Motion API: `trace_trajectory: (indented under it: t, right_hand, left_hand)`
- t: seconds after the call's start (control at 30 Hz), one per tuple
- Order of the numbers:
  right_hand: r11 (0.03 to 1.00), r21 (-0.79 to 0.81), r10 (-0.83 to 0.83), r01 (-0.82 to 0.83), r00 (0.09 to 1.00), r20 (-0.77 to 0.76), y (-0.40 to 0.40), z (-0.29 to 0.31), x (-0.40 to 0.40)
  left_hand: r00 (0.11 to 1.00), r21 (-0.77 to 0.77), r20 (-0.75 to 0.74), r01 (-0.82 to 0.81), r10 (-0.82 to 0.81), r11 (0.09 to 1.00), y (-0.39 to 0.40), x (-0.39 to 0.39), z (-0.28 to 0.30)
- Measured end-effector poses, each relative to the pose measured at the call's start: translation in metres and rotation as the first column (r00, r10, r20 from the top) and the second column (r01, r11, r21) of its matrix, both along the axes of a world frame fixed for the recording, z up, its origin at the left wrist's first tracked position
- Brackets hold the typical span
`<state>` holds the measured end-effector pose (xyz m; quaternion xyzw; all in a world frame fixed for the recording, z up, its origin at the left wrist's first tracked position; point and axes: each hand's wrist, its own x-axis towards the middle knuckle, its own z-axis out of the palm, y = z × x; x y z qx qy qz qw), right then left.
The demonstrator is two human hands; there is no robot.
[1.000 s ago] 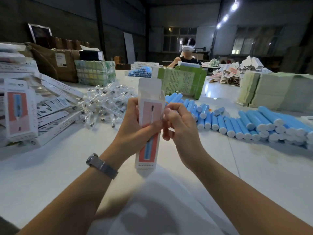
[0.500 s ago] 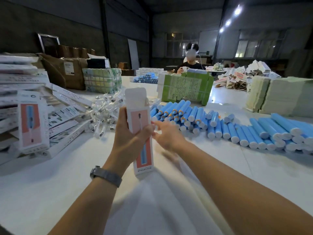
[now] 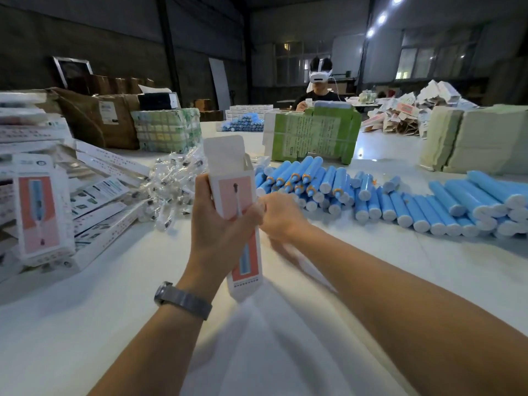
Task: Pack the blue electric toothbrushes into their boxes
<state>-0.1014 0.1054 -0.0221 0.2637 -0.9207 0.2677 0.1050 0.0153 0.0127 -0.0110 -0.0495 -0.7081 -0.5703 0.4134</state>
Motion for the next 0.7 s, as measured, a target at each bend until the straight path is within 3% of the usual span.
trace_trajectory:
  t: [0.1,0.2,0.33,0.37,0.53,0.7]
  right_hand:
    - [0.977,-0.209,-0.041,0.04,0.999,0.001,0.03,0.017,0.01]
    - [0.905,-0.425,-0.012,-0.018,0.998,-0.068,0.069,0.047,0.036]
    - [0.7,-0.68,0.143,-0.22,0.975,-0.168,0.124,0.1,0.091]
    - [0.679,-0.688,0.163,-0.256,0.966,-0.199,0.135,0.111,0.102]
    - [0.828,-0.496,0.185,-0.259,0.963,-0.195,0.165,0.142,0.125]
    - [0.876,-0.424,0.145,-0.231,0.964,-0.225,0.166,0.144,0.124]
  left_hand:
    - [0.999,0.055,0.006,0.053,-0.053,0.997,0.007,0.005,0.003]
    - [0.971,0.103,0.023,0.236,-0.239,0.966,0.024,0.01,0.004]
    - [0.892,0.09,0.039,0.445,-0.45,0.891,0.059,0.01,0.0]
    - [0.882,0.07,0.047,0.465,-0.468,0.883,0.067,0.008,0.001]
    - [0.846,-0.065,0.095,0.531,-0.525,0.845,0.082,0.002,0.01]
    - [0.882,-0.097,0.084,0.47,-0.463,0.877,0.084,0.002,0.007]
